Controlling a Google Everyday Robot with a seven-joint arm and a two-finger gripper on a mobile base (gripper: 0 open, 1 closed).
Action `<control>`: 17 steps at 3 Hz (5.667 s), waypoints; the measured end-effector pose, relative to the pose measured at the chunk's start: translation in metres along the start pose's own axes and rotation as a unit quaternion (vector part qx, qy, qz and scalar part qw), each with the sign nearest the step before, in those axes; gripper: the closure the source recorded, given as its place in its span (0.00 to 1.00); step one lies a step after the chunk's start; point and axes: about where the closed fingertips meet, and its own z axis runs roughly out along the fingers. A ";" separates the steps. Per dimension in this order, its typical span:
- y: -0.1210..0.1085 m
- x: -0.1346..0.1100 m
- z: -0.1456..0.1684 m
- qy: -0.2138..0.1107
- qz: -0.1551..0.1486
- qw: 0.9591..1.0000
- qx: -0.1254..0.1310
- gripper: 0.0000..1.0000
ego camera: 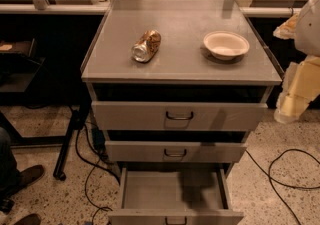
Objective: Close bottom drawer
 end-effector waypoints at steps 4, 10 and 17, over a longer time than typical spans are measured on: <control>0.000 0.000 0.000 0.000 0.000 1.000 0.000 0.58; 0.101 0.021 0.143 0.029 0.071 0.994 -0.074 1.00; 0.250 0.066 0.384 0.050 0.263 0.932 -0.245 1.00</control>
Offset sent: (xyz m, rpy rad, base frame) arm 0.0000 0.0000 0.0000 0.0000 0.0000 0.0000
